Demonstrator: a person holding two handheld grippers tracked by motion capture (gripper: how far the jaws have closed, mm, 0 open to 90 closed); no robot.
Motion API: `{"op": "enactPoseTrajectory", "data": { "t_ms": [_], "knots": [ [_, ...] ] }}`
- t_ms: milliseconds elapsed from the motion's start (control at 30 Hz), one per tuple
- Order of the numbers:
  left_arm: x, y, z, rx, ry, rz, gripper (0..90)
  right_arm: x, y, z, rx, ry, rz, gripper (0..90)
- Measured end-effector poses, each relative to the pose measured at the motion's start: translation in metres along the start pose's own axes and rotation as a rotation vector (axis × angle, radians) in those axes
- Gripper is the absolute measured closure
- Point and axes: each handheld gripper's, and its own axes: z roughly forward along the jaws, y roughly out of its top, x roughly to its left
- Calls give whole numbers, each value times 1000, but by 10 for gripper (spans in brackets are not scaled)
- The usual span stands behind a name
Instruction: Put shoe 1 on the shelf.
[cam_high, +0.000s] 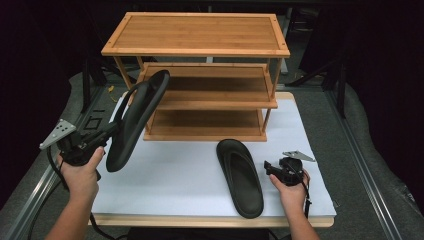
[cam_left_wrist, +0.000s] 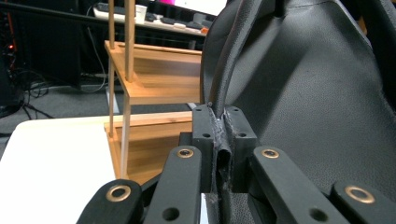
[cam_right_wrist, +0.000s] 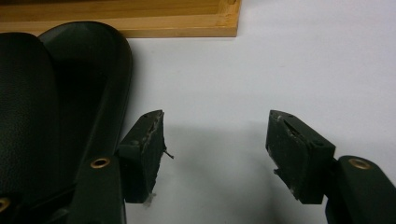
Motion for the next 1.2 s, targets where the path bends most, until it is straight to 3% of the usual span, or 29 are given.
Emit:
{"op": "enactPoseTrajectory", "data": {
  "t_ms": [233, 600, 900, 1200],
  "knots": [
    [4, 8, 22, -8, 22, -24, 849, 0, 0, 0, 6, 6, 4, 369],
    [4, 27, 59, -6, 76, -8, 848, 1, 1, -2, -24, 19, 6, 369],
    [3, 31, 83, 12, 119, 7, 848, 0, 2, -2, -22, 23, 13, 369],
    [0, 40, 108, 15, 144, -31, 847, 0, 3, -3, -37, 31, 10, 370]
  ]
}}
